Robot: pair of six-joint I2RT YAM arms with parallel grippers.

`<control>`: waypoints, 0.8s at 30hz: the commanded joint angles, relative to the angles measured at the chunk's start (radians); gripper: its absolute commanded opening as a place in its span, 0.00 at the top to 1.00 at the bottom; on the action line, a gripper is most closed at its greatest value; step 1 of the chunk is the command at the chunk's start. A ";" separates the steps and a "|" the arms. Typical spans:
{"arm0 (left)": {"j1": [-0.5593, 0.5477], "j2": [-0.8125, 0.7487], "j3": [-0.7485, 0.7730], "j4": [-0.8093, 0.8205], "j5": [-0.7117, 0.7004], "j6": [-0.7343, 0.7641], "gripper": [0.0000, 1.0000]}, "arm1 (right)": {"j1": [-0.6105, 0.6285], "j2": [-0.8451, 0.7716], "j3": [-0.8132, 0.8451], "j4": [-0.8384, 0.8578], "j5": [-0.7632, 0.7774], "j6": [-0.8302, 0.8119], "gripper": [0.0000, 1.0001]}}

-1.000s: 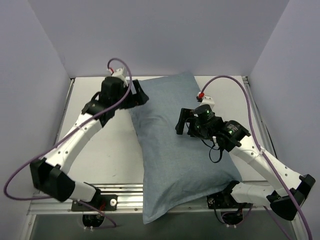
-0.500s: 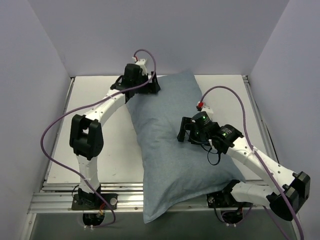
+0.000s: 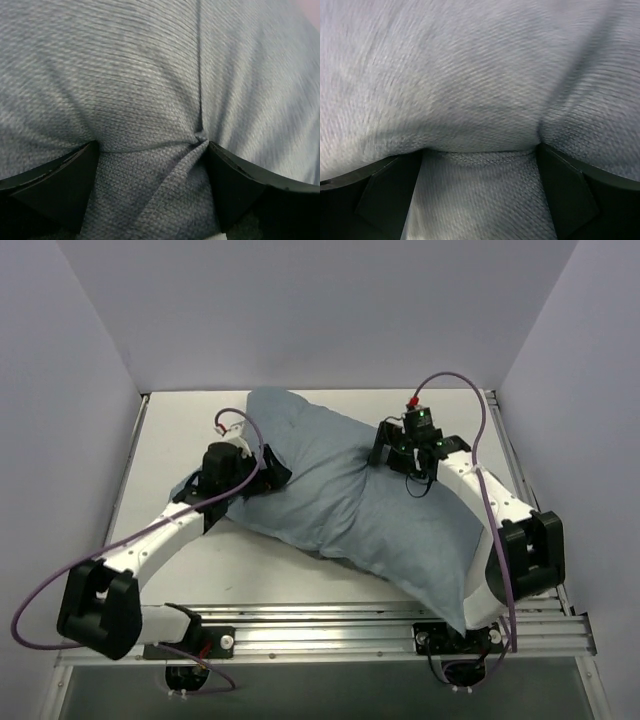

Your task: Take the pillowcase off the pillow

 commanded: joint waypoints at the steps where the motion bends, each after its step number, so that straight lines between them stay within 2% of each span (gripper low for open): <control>1: -0.167 -0.148 -0.124 -0.227 0.114 -0.119 0.06 | -0.036 0.139 0.127 0.032 0.080 -0.067 0.07; 2: -0.178 -0.185 -0.126 -0.247 0.077 -0.124 0.06 | -0.043 0.171 0.208 0.017 0.085 -0.078 0.07; 5: -0.184 -0.316 -0.072 -0.413 0.016 -0.118 0.06 | -0.038 0.158 0.279 -0.017 0.094 -0.110 0.07; 6: -0.184 -0.342 -0.008 -0.452 -0.027 -0.110 0.06 | -0.033 0.141 0.302 -0.025 0.124 -0.118 0.07; 9: -0.187 -0.420 0.159 -0.595 -0.087 -0.032 0.06 | 0.008 0.045 0.309 -0.065 0.164 -0.150 0.07; 11: -0.187 -0.453 0.213 -0.662 -0.115 -0.015 0.06 | 0.052 -0.035 0.295 -0.083 0.213 -0.159 0.07; 12: -0.186 -0.462 0.227 -0.673 -0.150 0.003 0.06 | 0.112 -0.063 0.272 -0.102 0.224 -0.159 0.07; 15: -0.179 -0.471 0.220 -0.687 -0.280 0.016 0.06 | 0.236 -0.143 0.206 -0.122 0.238 -0.119 0.07; 17: -0.163 -0.451 0.188 -0.664 -0.311 0.013 0.06 | 0.302 -0.186 0.165 -0.109 0.240 -0.077 0.08; 20: -0.104 -0.396 0.122 -0.563 -0.264 -0.003 0.05 | 0.414 -0.212 0.062 -0.079 0.310 -0.034 0.08; 24: -0.043 -0.313 0.034 -0.423 -0.166 -0.050 0.04 | 0.418 -0.227 -0.096 -0.056 0.365 0.057 0.08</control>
